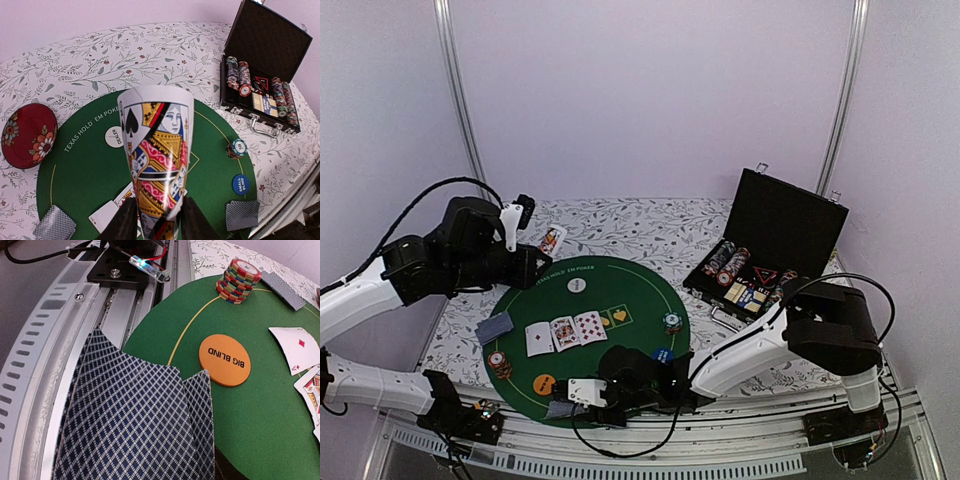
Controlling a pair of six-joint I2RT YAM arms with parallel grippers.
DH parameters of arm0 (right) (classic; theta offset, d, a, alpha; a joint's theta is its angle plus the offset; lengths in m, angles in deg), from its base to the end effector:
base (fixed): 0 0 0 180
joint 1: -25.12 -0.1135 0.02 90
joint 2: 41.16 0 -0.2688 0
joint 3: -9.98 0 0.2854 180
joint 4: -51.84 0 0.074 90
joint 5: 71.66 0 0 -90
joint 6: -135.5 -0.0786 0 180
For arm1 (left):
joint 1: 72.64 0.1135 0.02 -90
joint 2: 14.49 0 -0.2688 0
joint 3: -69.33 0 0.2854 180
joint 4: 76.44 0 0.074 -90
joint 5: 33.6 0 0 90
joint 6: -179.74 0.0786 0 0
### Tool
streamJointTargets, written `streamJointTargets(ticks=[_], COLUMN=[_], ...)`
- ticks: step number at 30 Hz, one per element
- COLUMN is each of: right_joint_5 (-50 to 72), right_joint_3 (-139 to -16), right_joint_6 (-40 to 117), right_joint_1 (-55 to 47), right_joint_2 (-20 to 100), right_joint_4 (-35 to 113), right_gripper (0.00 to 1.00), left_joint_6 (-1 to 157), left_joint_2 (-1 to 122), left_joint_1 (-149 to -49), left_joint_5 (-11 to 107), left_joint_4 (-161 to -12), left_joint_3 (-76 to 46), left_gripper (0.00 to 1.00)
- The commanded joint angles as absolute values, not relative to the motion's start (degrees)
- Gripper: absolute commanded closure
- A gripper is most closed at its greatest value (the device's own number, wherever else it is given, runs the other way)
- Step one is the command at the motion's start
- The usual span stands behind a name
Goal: Distribute texas hold em gaming equipment
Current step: Place the face-down deck piles at the center of the board.
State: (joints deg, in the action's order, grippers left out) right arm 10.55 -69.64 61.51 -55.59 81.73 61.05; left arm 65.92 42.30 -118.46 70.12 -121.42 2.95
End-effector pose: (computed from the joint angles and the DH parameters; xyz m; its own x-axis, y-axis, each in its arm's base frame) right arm 0.0701 0.4948 0.0585 0.1878 -0.5448 -0.8173 -0.9822 -0.1052 -0.1555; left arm 0.2062 -0.1855 0.2989 -0.5962 0.0505 -0.8013 0.3511 0.9139 -0.2036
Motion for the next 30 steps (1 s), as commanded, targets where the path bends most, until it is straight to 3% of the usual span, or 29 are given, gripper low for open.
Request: streamJointTargets(ticks=[1,14,20,25,27,30], right_joint_5=[9.81,11.38,11.71,11.22,11.18,10.85], right_joint_3=[-71.06,-73.43,-73.84,-73.37,-72.91,-72.25], right_joint_6=[60.53,60.28,59.41,58.99,59.26,59.86], right_joint_1=[-55.96,-55.94,-55.99,-56.00,-55.92,-55.95], right_joint_2=[84.25,86.37,86.43,85.69,85.02,83.66], right_joint_4=[59.77,57.81,56.23,55.24,54.96,54.95], right_gripper=[0.55,0.43,0.23,0.13,0.00,0.01], left_joint_6=[66.82,67.51,67.75,67.88,67.85,67.94], left_joint_2=[43.00,42.24,42.14,41.70,41.67,41.54], left_joint_1=[-117.93,-117.88,-117.90,-117.85,-117.84,-117.87], left_joint_5=[70.46,71.34,71.67,71.96,71.96,71.96], left_joint_4=[-122.47,-122.90,-123.59,-123.97,-124.15,-124.17], left_joint_3=[3.33,2.50,2.43,2.26,2.17,2.17], left_gripper=[0.69,0.68,0.67,0.67,0.67,0.67])
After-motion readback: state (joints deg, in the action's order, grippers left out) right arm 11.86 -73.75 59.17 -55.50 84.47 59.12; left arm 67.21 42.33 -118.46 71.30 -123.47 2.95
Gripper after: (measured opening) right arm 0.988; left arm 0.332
